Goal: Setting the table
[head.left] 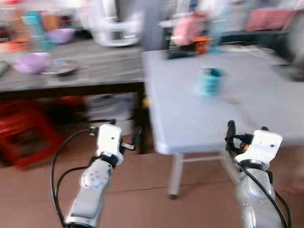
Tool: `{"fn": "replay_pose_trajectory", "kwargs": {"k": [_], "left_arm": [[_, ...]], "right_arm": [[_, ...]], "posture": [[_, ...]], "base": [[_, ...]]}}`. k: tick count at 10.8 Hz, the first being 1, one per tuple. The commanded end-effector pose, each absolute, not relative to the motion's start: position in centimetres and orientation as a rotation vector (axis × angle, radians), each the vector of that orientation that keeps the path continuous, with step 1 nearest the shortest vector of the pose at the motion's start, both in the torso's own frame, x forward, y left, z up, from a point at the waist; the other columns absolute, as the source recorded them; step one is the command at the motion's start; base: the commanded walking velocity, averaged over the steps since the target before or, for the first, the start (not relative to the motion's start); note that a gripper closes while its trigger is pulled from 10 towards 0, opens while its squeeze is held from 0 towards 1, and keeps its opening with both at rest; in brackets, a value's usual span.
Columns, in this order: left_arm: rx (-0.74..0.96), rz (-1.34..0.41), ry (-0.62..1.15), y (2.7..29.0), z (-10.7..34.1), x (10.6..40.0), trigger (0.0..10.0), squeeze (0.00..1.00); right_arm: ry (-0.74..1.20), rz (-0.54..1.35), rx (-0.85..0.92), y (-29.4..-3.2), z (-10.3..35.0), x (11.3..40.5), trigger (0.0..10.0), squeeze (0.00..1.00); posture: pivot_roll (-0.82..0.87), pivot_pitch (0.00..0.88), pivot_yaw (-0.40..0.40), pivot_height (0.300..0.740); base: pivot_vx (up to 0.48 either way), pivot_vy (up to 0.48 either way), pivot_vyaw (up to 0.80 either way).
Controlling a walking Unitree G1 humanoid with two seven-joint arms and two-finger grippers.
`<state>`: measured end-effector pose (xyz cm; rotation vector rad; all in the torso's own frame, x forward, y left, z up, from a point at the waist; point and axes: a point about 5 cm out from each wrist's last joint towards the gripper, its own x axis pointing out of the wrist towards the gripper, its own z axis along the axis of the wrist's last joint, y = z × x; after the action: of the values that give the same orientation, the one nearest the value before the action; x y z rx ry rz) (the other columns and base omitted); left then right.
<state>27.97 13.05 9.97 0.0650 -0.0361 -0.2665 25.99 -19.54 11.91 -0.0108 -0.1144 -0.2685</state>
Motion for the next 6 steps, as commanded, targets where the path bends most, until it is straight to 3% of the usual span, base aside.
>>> {"fn": "replay_pose_trajectory", "kwargs": {"k": [1, 4, 6], "left_arm": [[0.073, -0.259, -0.053, 13.30, 10.44, 28.19, 10.0, 0.00], [0.074, -0.259, -0.052, 13.30, 10.42, 28.21, 10.0, 0.00], [0.078, -0.262, -0.055, 13.17, 10.47, 28.44, 10.0, 0.00]], "right_arm": [[-0.124, -0.255, -0.014, -19.28, 12.16, 26.15, 10.0, 0.00], [-0.124, -0.255, -0.014, -19.29, 12.16, 26.19, 10.0, 0.00], [-0.135, -0.238, -0.022, -19.05, 12.32, 26.39, 10.0, 0.00]], "posture": [[0.06, 0.016, 0.018, 0.740], [0.06, 0.015, 0.018, 0.740], [0.06, 0.010, 0.021, 0.740]], "base": [[0.000, -0.296, 0.00], [0.000, -0.300, 0.00], [0.000, 0.000, 0.00]]}}
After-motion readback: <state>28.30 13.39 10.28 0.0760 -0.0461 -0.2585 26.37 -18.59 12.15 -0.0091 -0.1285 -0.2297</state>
